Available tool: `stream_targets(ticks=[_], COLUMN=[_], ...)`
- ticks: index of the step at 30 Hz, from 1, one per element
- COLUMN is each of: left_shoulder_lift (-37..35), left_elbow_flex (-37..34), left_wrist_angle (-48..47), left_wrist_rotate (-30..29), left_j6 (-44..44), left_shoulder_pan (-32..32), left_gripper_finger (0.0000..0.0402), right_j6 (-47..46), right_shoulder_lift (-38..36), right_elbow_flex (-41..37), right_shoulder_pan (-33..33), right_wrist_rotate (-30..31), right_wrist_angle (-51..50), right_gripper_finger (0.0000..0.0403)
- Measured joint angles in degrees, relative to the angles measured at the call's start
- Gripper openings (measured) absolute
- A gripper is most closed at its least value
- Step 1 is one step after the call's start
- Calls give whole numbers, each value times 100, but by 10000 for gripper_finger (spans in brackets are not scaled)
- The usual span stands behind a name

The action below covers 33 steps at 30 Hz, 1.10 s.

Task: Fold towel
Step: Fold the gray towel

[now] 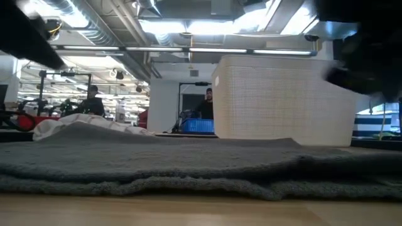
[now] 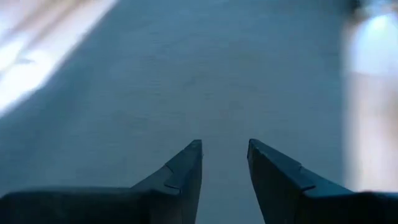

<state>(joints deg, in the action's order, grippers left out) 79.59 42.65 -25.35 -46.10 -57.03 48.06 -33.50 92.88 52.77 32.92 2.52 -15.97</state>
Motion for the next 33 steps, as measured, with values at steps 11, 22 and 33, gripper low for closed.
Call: stream_targets(ticks=[11, 22, 33], left_shoulder_lift=[1017, 1410, 1041], left_elbow_flex=[-7, 20, 820], left_wrist_angle=[-1482, -2204, -2195], left_wrist_rotate=[811, 1420, 1392], left_j6=[-1169, -1910, -997], left_shoulder_pan=[-652, -639, -577], left_gripper_finger=[120, 120, 120], right_j6=[689, 362, 722], right_shoulder_lift=[417, 415, -103], right_elbow_flex=[-281, -533, 170], right_shoulder_pan=[-113, -112, -115], right_wrist_rotate=[1456, 1405, 1578], right_wrist_angle=[-449, -593, -979], right_gripper_finger=[163, 163, 163])
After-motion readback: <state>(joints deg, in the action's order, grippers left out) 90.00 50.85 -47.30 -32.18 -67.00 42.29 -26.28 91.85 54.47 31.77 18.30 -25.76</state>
